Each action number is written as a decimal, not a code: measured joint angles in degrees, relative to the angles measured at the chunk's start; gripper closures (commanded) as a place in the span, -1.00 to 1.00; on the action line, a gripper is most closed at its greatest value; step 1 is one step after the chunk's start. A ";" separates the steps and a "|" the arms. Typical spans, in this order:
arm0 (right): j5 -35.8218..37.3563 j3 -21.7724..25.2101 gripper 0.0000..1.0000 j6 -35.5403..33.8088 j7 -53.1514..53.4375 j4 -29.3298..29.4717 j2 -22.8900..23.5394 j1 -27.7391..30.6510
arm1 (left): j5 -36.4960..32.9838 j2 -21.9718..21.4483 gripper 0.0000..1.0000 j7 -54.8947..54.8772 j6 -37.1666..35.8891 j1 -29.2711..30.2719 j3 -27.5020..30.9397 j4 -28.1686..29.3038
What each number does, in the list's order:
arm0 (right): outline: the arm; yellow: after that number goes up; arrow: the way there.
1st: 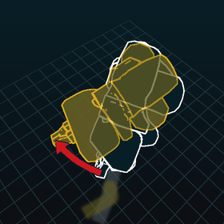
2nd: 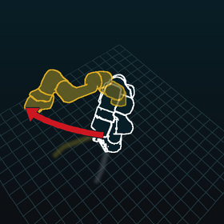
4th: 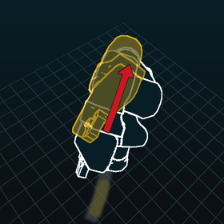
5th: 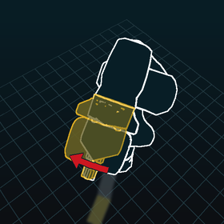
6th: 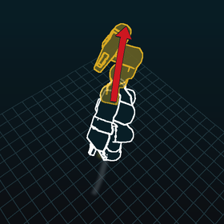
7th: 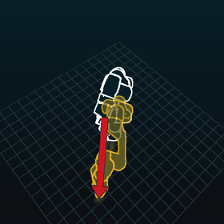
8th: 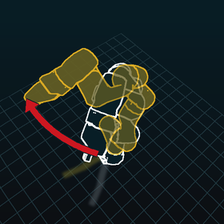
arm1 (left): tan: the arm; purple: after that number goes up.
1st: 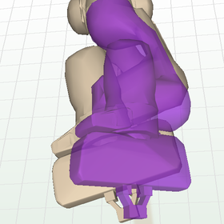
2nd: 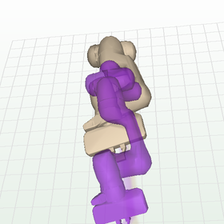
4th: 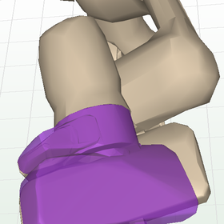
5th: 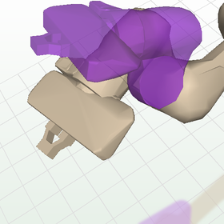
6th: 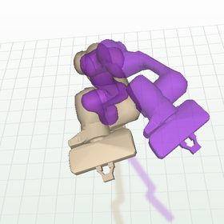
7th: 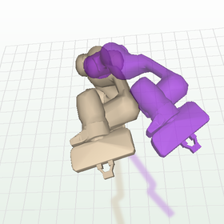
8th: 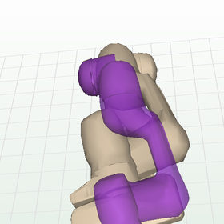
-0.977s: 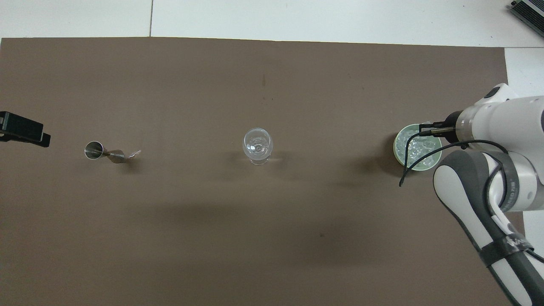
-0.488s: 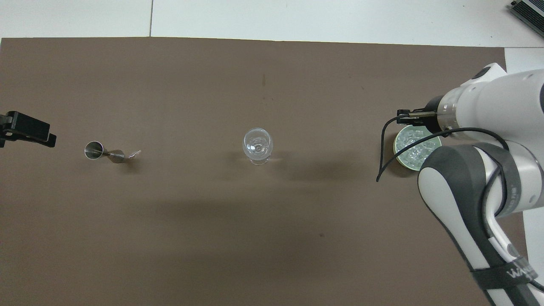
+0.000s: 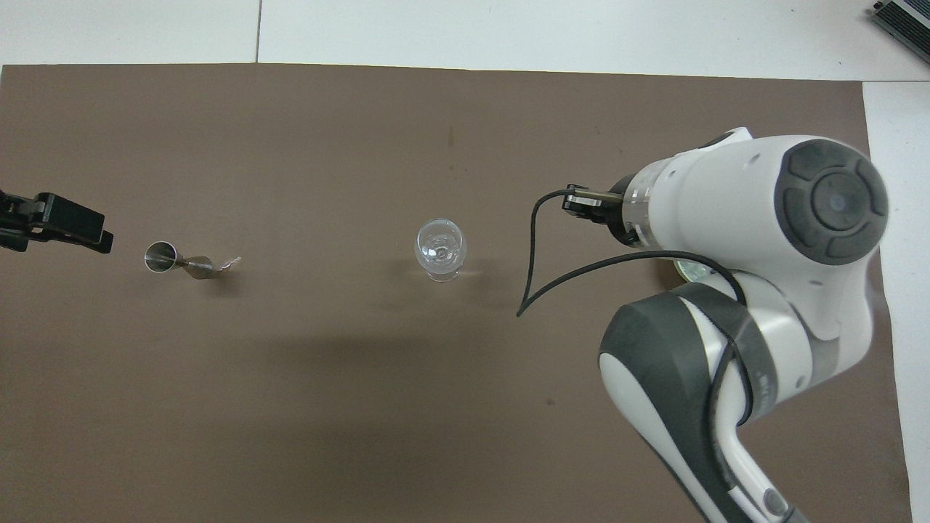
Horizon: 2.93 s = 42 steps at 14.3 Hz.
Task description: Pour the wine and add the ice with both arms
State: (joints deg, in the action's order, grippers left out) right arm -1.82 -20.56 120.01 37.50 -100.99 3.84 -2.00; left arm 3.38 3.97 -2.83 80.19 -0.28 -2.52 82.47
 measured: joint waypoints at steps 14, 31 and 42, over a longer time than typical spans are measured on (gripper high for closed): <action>-10.45 -0.04 1.00 8.49 24.05 6.47 8.52 -10.12 | 0.00 -1.77 -1.00 -0.69 1.02 -0.92 0.20 0.20; -10.43 -0.02 -0.17 11.83 24.06 4.78 12.04 -10.93 | 0.00 -1.83 -1.00 -0.69 1.06 -1.08 0.26 0.60; -2.79 1.13 -1.00 1.83 14.14 5.00 4.27 -4.32 | -0.01 -2.00 -1.00 -0.69 1.06 -0.81 0.99 0.60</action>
State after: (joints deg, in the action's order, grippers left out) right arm -4.61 -19.43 121.83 51.64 -95.99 8.11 -6.32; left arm 3.37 1.97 -3.52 81.25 -1.09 -1.53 83.07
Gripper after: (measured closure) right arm 0.000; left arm 0.000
